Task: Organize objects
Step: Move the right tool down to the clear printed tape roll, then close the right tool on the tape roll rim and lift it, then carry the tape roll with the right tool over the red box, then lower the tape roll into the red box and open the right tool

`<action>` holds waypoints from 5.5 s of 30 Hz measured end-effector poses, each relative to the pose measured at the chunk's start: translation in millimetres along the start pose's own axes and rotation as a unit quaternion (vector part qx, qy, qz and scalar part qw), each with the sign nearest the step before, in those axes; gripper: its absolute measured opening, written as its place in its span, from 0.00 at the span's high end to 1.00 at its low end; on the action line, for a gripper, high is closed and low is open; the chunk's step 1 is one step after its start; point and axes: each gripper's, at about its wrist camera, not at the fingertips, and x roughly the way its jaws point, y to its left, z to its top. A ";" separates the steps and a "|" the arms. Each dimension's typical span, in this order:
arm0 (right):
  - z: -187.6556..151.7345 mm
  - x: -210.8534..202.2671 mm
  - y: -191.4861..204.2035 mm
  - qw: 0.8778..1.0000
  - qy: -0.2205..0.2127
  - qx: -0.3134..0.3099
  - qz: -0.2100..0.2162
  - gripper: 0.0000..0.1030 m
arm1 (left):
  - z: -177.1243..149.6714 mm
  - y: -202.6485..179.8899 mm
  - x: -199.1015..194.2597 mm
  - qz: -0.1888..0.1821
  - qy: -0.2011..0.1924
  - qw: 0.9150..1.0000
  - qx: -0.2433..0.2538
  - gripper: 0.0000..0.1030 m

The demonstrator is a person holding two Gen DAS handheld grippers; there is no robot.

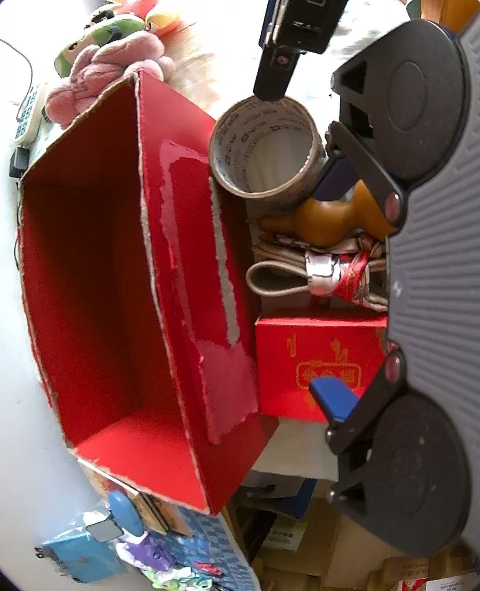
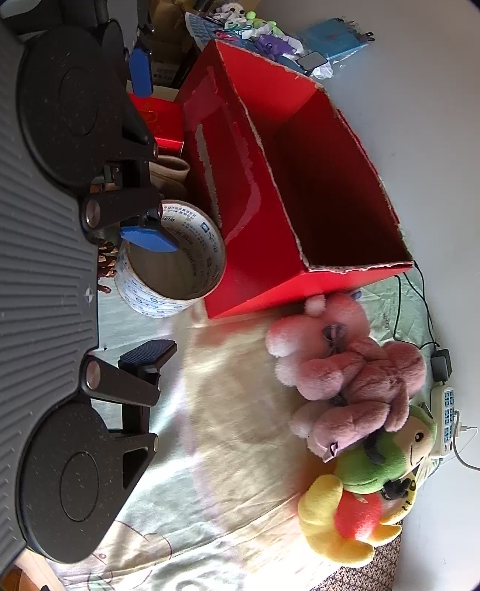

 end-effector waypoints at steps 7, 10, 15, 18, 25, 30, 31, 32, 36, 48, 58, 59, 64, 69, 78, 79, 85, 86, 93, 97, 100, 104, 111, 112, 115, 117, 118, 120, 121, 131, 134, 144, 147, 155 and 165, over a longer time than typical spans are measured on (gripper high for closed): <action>0.6 4.3 -1.9 1.000 -0.004 -0.001 0.001 0.45 | -0.2 -6.0 2.9 -0.002 -0.007 1.000 0.002 0.02; 1.0 4.4 0.0 1.000 -0.004 -0.001 -0.001 0.45 | -1.5 -6.7 2.3 -0.005 -0.010 1.000 0.003 0.03; 2.0 4.7 -3.1 1.000 -0.007 0.005 0.002 0.45 | 1.7 -4.6 5.5 -0.012 -0.015 1.000 0.007 0.03; 1.7 5.0 -3.7 1.000 -0.008 0.006 0.004 0.46 | 1.2 -5.2 4.2 -0.014 -0.016 1.000 0.010 0.03; 3.9 6.3 -7.2 0.999 -0.010 0.024 0.027 0.52 | -2.5 0.0 -4.1 -0.046 -0.020 0.999 0.014 0.10; 7.2 9.2 -6.0 0.999 -0.013 0.019 0.030 0.56 | 9.1 2.9 -14.7 -0.077 -0.035 0.996 0.012 0.21; 7.9 10.6 -6.9 0.999 -0.014 0.021 0.034 0.58 | 12.2 0.4 -13.5 -0.084 -0.035 0.996 0.014 0.23; 8.6 12.0 -8.1 0.999 -0.014 0.024 0.038 0.61 | 12.7 1.9 -15.0 -0.102 -0.034 0.994 0.012 0.27; 11.2 19.4 -13.5 0.998 -0.009 0.035 0.048 0.64 | 10.8 2.4 -12.1 -0.133 -0.036 0.990 0.011 0.46; 17.1 45.5 -20.7 0.996 0.029 0.053 0.061 0.75 | 22.0 -22.7 11.9 -0.179 -0.021 0.983 0.039 0.70; 16.1 48.5 -24.6 0.996 0.025 0.064 0.065 0.84 | 26.5 -20.9 24.9 -0.177 -0.010 0.984 0.031 0.89; 14.1 46.7 -24.4 0.996 0.019 0.063 0.067 0.84 | 26.2 -20.8 23.6 -0.177 -0.009 0.984 0.036 0.89; 11.6 20.0 -30.3 0.995 0.015 0.074 0.062 0.84 | 28.3 -28.3 19.4 -0.182 -0.020 0.982 0.050 0.91; 14.7 -19.8 -33.0 0.997 -0.030 0.067 0.038 0.84 | 24.5 -30.6 -7.8 -0.208 -0.050 0.973 0.085 0.91; 43.2 -75.3 -22.2 0.990 -0.135 0.049 0.016 0.84 | 34.9 -33.4 -70.5 -0.270 -0.142 0.943 0.135 0.91; 49.7 -75.5 -19.0 0.989 -0.138 0.043 0.016 0.83 | 38.9 -36.9 -74.2 -0.271 -0.151 0.941 0.136 0.92; 92.6 -70.8 7.2 0.986 -0.162 -0.011 0.045 0.83 | 69.9 -23.7 -101.1 -0.267 -0.202 0.936 0.111 0.91; 97.4 -65.5 11.8 0.986 -0.158 -0.024 0.052 0.83 | 75.5 -16.5 -103.5 -0.262 -0.210 0.937 0.102 0.91; 138.6 -4.1 40.5 0.990 -0.093 -0.069 0.082 0.83 | 118.9 19.9 -77.2 -0.224 -0.200 0.952 0.048 0.92; 151.1 37.3 53.0 0.992 -0.030 -0.093 0.074 0.83 | 134.2 30.4 -39.8 -0.194 -0.172 0.965 0.036 0.92; 153.5 61.1 61.9 0.992 0.000 -0.114 0.059 0.84 | 141.2 36.5 -9.1 -0.174 -0.143 0.974 0.030 0.92; 154.5 86.5 70.7 0.989 0.027 -0.139 0.035 0.84 | 151.6 36.5 29.3 -0.161 -0.095 0.982 0.027 0.92; 152.8 112.9 79.6 0.983 0.045 -0.179 0.007 0.84 | 165.0 28.3 71.9 -0.143 -0.032 0.989 0.035 0.92; 153.2 114.4 80.3 0.982 0.045 -0.181 0.005 0.84 | 164.9 27.5 74.0 -0.141 -0.029 0.989 0.038 0.92; 153.5 116.8 79.9 0.983 0.042 -0.179 0.009 0.84 | 166.8 24.8 81.1 -0.139 -0.019 0.989 0.039 0.91; 155.5 117.6 78.8 0.984 0.038 -0.174 0.015 0.81 | 167.7 25.5 85.7 -0.140 -0.014 0.989 0.036 0.91; 155.8 117.5 78.6 0.984 0.037 -0.172 0.018 0.80 | 168.3 26.3 88.3 -0.145 -0.011 0.989 0.033 0.91; 156.2 116.6 78.1 0.985 0.036 -0.170 0.022 0.79 | 169.6 25.9 87.4 -0.152 -0.010 0.988 0.030 0.88; 155.9 115.1 78.2 0.985 0.033 -0.170 0.022 0.79 | 169.5 25.6 85.8 -0.149 -0.015 0.988 0.030 0.88; 151.9 96.2 67.5 0.987 0.043 -0.107 0.116 0.78 | 162.2 41.8 72.9 -0.134 -0.049 0.989 0.026 0.81; 146.8 97.3 76.0 0.983 0.052 -0.103 0.141 0.78 | 156.9 60.1 66.3 -0.108 -0.073 0.991 0.026 0.81; 129.8 131.2 108.0 0.976 0.121 -0.095 0.152 0.82 | 148.6 86.4 72.5 -0.022 -0.094 0.995 0.015 0.83; 128.7 137.1 105.2 0.979 0.120 -0.077 0.142 0.82 | 149.8 87.8 72.6 -0.025 -0.095 0.995 0.002 0.80; 127.6 141.0 96.5 0.991 0.080 -0.053 0.092 0.81 | 146.6 83.6 73.7 -0.008 -0.096 0.995 0.023 0.72; 123.9 136.2 78.9 0.996 0.043 -0.003 0.083 0.81 | 144.5 81.5 70.3 0.001 -0.111 0.993 0.035 0.68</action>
